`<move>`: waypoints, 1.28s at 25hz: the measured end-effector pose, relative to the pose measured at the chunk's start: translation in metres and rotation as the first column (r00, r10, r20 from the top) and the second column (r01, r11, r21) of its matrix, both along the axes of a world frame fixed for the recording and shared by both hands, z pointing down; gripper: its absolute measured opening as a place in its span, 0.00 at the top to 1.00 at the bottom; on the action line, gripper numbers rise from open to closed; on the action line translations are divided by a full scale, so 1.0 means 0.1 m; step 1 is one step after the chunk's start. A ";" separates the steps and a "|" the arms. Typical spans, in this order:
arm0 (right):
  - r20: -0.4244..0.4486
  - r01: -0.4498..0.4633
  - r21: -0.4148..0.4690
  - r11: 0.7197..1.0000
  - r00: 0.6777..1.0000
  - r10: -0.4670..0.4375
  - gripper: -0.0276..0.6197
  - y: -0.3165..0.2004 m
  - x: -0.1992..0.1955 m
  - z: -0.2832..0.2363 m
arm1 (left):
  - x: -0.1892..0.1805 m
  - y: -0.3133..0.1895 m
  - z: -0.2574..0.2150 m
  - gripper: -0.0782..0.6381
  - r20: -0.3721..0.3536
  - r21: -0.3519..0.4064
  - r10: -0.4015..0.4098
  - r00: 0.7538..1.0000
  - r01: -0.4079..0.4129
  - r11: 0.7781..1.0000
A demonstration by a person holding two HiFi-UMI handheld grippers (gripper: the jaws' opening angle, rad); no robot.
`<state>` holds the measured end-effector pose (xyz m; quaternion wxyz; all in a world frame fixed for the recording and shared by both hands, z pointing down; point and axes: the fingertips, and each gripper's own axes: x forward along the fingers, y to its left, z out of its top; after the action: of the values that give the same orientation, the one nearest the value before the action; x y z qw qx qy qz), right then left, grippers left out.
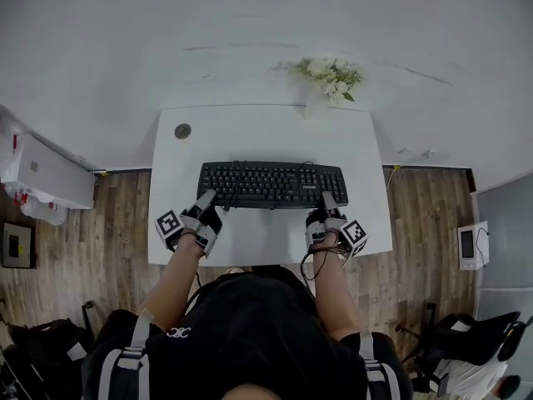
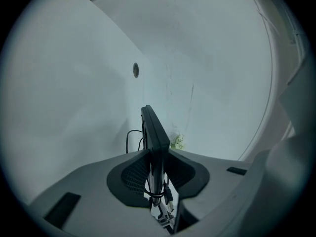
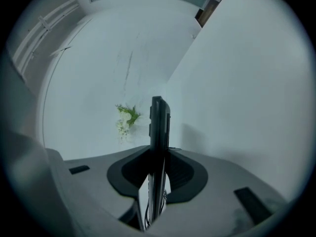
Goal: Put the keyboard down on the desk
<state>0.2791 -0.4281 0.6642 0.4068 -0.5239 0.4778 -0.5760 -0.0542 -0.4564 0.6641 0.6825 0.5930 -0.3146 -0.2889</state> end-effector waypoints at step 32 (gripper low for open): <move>-0.057 0.099 -0.317 0.943 0.991 -0.123 0.77 -0.77 0.23 0.99 | 0.23 -0.66 0.95 0.71 0.250 -0.273 0.115 0.961 -0.044 0.961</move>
<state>0.3023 -0.5048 0.7633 0.2671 -0.5756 0.4241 -0.6462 -0.0313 -0.5227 0.7587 0.7187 0.5421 -0.4140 -0.1349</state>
